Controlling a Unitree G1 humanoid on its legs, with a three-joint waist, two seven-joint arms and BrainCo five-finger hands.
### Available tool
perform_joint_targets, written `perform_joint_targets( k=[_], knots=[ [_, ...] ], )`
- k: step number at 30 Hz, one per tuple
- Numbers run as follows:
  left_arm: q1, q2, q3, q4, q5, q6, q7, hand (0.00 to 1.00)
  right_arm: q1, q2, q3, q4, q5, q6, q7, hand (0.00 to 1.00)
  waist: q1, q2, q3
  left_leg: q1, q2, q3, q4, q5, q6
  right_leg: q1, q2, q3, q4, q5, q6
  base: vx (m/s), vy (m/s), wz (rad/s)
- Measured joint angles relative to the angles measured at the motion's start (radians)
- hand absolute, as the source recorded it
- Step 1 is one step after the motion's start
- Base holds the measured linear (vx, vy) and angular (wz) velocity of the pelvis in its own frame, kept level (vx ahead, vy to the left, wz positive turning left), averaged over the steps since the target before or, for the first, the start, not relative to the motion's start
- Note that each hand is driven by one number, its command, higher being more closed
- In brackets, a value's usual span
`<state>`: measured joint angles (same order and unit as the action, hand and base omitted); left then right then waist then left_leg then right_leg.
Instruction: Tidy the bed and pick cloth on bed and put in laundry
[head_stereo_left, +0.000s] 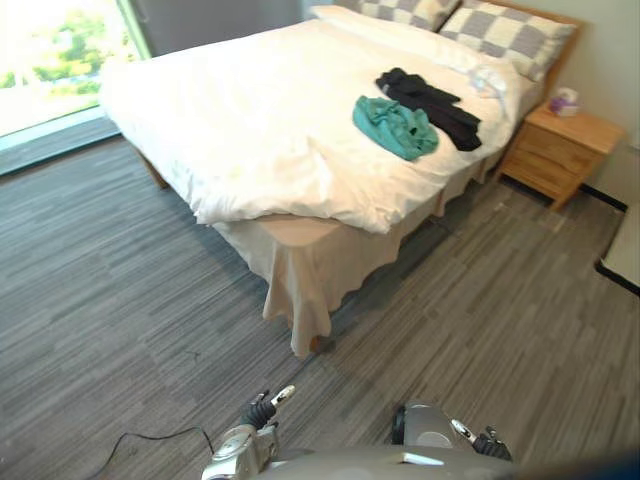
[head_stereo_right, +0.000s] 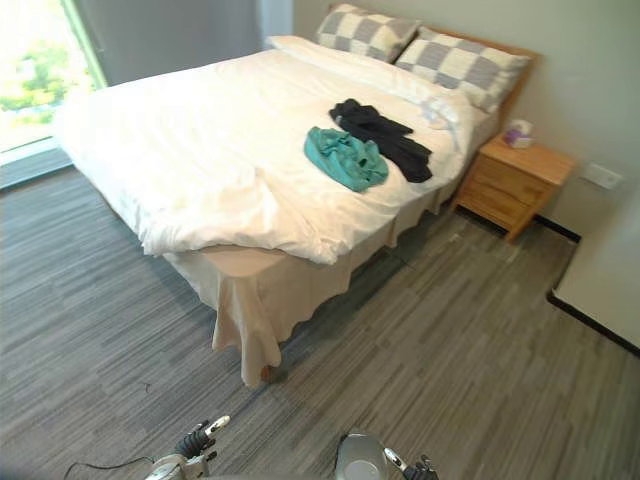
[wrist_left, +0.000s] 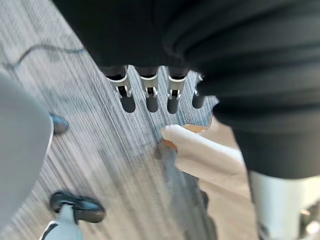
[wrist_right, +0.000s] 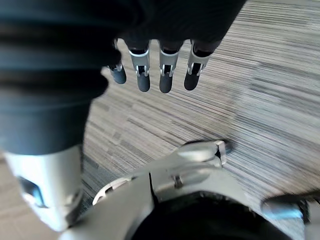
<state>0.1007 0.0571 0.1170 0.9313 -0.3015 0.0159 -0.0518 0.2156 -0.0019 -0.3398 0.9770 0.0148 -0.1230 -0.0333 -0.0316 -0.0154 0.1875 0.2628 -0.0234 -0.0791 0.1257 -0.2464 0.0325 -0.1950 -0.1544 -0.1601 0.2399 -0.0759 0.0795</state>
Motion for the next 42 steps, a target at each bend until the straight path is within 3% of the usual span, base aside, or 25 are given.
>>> perform_joint_targets(
  k=[1,2,4,5,7,8,10,12,13,15,16,18,20,24,27,29,30,32,33,37,41,42],
  knots=[
    [0.003,-0.006,0.035,-0.01,0.01,-0.003,-0.01,0.0,0.011,0.004,0.012,-0.003,-0.001,-0.001,0.005,0.0,0.009,-0.009,-0.001,0.002,0.011,-0.005,0.037,-0.05,-0.036,0.016,0.009,0.031,-0.062,0.038,0.0,0.44,-0.377,0.27],
    [0.004,-0.016,0.065,-0.015,0.019,-0.009,-0.014,0.0,0.02,0.006,0.011,-0.011,-0.001,-0.004,0.012,0.0,0.017,-0.019,-0.003,0.023,0.033,-0.004,0.056,-0.094,-0.057,0.027,0.014,0.024,-0.048,0.143,-0.012,0.45,-0.392,0.29],
    [0.005,-0.061,0.083,-0.015,0.018,-0.015,-0.014,0.0,0.016,-0.026,0.013,-0.027,-0.002,-0.009,0.022,0.0,0.009,0.038,0.007,0.043,0.107,0.033,0.054,-0.112,-0.081,0.022,0.056,-0.033,0.043,0.057,-0.046,0.43,-0.371,0.44],
    [0.0,-0.076,0.084,-0.016,0.02,-0.019,-0.014,0.0,0.013,-0.03,0.013,-0.029,-0.002,-0.013,0.024,0.0,0.003,0.051,0.006,0.045,0.117,0.06,0.052,-0.101,-0.092,0.021,0.056,-0.052,0.069,0.028,-0.051,0.49,-0.401,0.7],
    [-0.001,-0.086,0.091,-0.018,0.017,-0.037,-0.008,0.0,-0.001,-0.038,0.03,-0.015,-0.017,-0.012,0.026,0.0,-0.004,0.041,0.007,0.051,0.135,0.096,0.056,-0.033,-0.112,0.025,0.052,-0.079,0.13,-0.043,-0.065,0.42,-0.358,0.48],
    [0.001,-0.088,0.093,-0.017,0.015,-0.05,0.009,0.0,-0.022,-0.05,0.039,0.004,-0.043,-0.002,0.032,0.0,0.006,0.045,0.001,0.019,0.152,0.091,0.137,-0.005,-0.118,0.054,0.067,-0.093,0.107,-0.065,-0.074,0.33,-0.31,0.19],
    [0.0,-0.086,0.1,-0.013,0.006,-0.058,0.024,0.0,-0.026,-0.06,0.042,0.008,-0.072,0.008,0.038,0.0,0.01,0.049,0.002,-0.071,0.182,0.086,0.335,0.007,-0.137,0.116,0.089,-0.117,0.043,-0.068,-0.079,0.28,-0.255,0.32],
    [-0.003,-0.08,0.097,-0.009,-0.015,-0.079,0.047,0.0,-0.043,-0.073,0.044,0.047,-0.103,0.031,0.046,0.0,0.018,0.054,0.011,-0.184,0.239,0.14,0.576,-0.019,-0.146,0.243,0.105,-0.178,-0.053,-0.055,-0.091,0.26,-0.174,0.59],
    [-0.004,-0.076,0.091,-0.009,-0.028,-0.079,0.055,0.0,-0.048,-0.079,0.047,0.065,-0.116,0.042,0.048,0.0,0.021,0.053,0.011,-0.206,0.251,0.181,0.587,-0.031,-0.144,0.281,0.103,-0.203,-0.077,-0.053,-0.094,0.27,-0.14,0.64],
    [-0.004,-0.072,0.079,-0.01,-0.045,-0.077,0.055,0.0,-0.067,-0.09,0.059,0.073,-0.129,0.055,0.052,0.0,0.024,0.057,0.009,-0.236,0.244,0.254,0.469,-0.034,-0.139,0.334,0.094,-0.231,-0.116,-0.054,-0.087,0.18,-0.039,0.42],
    [-0.004,-0.073,0.075,-0.011,-0.051,-0.072,0.052,0.0,-0.078,-0.101,0.072,0.071,-0.132,0.056,0.052,0.0,0.023,0.066,0.007,-0.255,0.229,0.285,0.32,0.022,-0.126,0.347,0.092,-0.25,-0.133,-0.053,-0.075,0.2,0.044,0.41],
    [-0.001,-0.068,0.064,-0.003,-0.05,-0.059,0.05,0.0,-0.088,-0.105,0.074,0.077,-0.126,0.062,0.051,0.0,0.022,0.073,-0.008,-0.236,0.205,0.313,0.181,0.051,-0.113,0.363,0.085,-0.273,-0.149,-0.051,-0.055,0.25,0.076,0.53],
    [0.004,-0.041,0.06,-0.001,-0.05,-0.038,0.055,0.0,-0.096,-0.092,0.073,0.078,-0.116,0.062,0.049,0.0,0.025,0.037,-0.012,-0.186,0.147,0.301,0.031,0.116,-0.1,0.361,0.051,-0.298,-0.165,-0.046,-0.046,0.22,0.109,0.46],
    [0.024,-0.026,0.057,0.021,-0.133,-0.019,0.102,0.0,-0.1,-0.08,0.064,0.078,-0.113,0.062,0.049,0.0,0.027,0.021,-0.014,-0.138,0.107,0.276,-0.065,0.176,-0.09,0.397,0.027,-0.325,-0.172,-0.045,-0.044,0.13,0.051,0.43],
    [0.041,-0.018,0.058,0.035,-0.283,-0.025,0.175,0.0,-0.102,-0.075,0.045,0.079,-0.098,0.062,0.049,0.0,0.027,0.018,-0.016,-0.118,0.096,0.259,-0.109,0.208,-0.089,0.413,0.022,-0.326,-0.172,-0.043,-0.041,0.04,-0.012,0.32],
    [0.052,-0.023,0.076,0.038,-0.469,-0.068,0.243,0.0,-0.103,-0.071,0.036,0.079,-0.081,0.062,0.048,0.0,0.035,0.015,-0.014,-0.104,0.093,0.259,-0.158,0.247,-0.094,0.412,0.022,-0.326,-0.172,-0.039,-0.034,-0.03,-0.046,0.17],
    [0.053,-0.025,0.081,0.038,-0.492,-0.076,0.25,0.0,-0.103,-0.07,0.035,0.079,-0.074,0.063,0.048,0.0,0.035,0.015,-0.014,-0.103,0.093,0.259,-0.162,0.249,-0.094,0.412,0.023,-0.327,-0.172,-0.039,-0.034,-0.05,-0.047,0.15],
    [0.064,-0.033,0.136,0.029,-0.659,-0.155,0.282,0.0,-0.103,-0.066,0.034,0.079,-0.04,0.073,0.046,0.0,0.036,0.014,-0.013,-0.095,0.093,0.258,-0.191,0.27,-0.096,0.411,0.026,-0.327,-0.173,-0.039,-0.034,-0.08,-0.036,0.11],
    [0.066,-0.033,0.145,0.025,-0.67,-0.163,0.286,0.0,-0.103,-0.066,0.034,0.079,-0.035,0.075,0.046,0.0,0.036,0.014,-0.013,-0.092,0.093,0.258,-0.196,0.273,-0.096,0.411,0.027,-0.327,-0.173,-0.039,-0.034,-0.1,-0.029,0.02],
    [0.08,-0.029,0.245,-0.084,-0.74,-0.29,0.32,0.0,-0.104,-0.066,0.034,0.078,0.013,0.098,0.049,0.0,0.036,0.011,-0.009,-0.101,0.087,0.248,-0.226,0.282,-0.094,0.406,0.03,-0.33,-0.196,-0.051,-0.017,-0.14,-0.011,0.06],
    [0.085,-0.029,0.313,-0.25,-0.698,-0.392,0.34,0.0,-0.091,-0.067,0.036,0.075,0.04,0.116,0.05,0.0,0.026,0.02,-0.009,-0.121,0.089,0.235,-0.23,0.281,-0.084,0.391,0.032,-0.341,-0.195,-0.058,-0.013,-0.21,0.027,0.12],
    [0.086,-0.029,0.318,-0.266,-0.691,-0.398,0.341,0.0,-0.089,-0.066,0.037,0.073,0.04,0.116,0.05,0.0,0.025,0.022,-0.01,-0.125,0.09,0.235,-0.23,0.281,-0.084,0.389,0.033,-0.342,-0.197,-0.058,-0.013,-0.13,0.021,0.09]
  ],
)
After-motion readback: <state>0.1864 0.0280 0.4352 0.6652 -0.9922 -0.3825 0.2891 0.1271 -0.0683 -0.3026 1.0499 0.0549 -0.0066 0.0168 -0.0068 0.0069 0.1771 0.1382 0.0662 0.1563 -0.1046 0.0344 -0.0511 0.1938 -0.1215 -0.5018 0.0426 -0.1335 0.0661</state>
